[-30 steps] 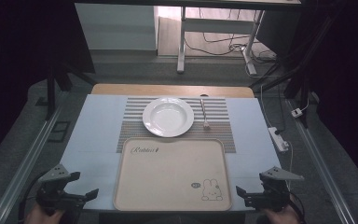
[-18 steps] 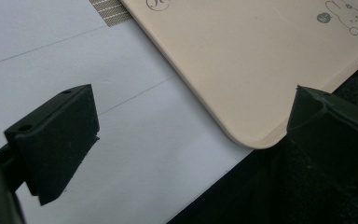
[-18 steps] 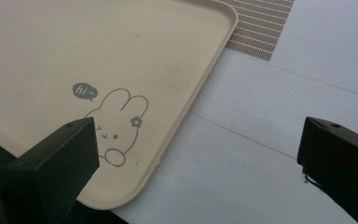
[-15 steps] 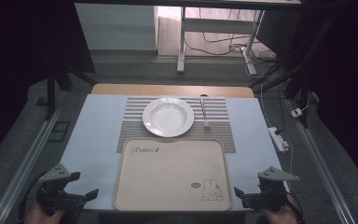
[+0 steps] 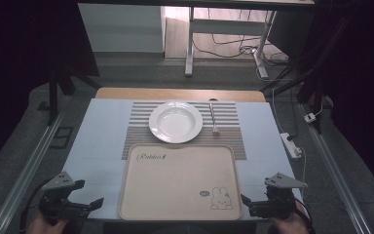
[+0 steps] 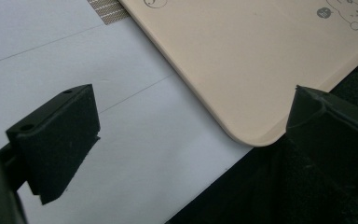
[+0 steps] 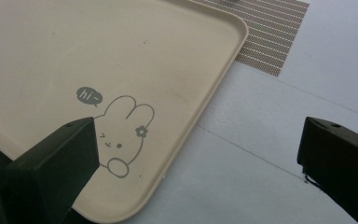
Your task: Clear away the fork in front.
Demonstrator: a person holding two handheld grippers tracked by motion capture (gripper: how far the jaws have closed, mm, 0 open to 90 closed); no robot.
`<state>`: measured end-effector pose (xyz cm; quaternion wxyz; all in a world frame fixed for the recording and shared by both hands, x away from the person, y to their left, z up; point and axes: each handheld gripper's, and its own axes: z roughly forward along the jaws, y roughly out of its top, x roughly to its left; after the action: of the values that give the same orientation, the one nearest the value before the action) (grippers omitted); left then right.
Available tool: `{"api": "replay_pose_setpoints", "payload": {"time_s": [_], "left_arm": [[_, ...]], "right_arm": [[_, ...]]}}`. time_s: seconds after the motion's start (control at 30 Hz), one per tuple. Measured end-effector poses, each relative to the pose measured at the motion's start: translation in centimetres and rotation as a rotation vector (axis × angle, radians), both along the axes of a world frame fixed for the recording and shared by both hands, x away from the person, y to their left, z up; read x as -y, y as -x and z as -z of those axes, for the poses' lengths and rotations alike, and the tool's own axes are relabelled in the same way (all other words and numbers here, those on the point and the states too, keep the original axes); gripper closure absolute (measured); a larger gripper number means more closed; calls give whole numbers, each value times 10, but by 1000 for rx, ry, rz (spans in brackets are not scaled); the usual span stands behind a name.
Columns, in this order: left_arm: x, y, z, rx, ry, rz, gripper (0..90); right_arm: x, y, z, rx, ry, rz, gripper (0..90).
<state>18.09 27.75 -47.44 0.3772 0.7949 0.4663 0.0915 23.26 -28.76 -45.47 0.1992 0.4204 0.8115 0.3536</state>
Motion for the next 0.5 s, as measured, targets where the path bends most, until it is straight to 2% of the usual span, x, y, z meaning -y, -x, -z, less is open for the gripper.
{"api": "replay_pose_setpoints", "payload": {"time_s": [0.5], "left_arm": [[0,0,0,-2,0,5,29]], "right_arm": [[-11,-7,1,35,28,-39,0]]}}
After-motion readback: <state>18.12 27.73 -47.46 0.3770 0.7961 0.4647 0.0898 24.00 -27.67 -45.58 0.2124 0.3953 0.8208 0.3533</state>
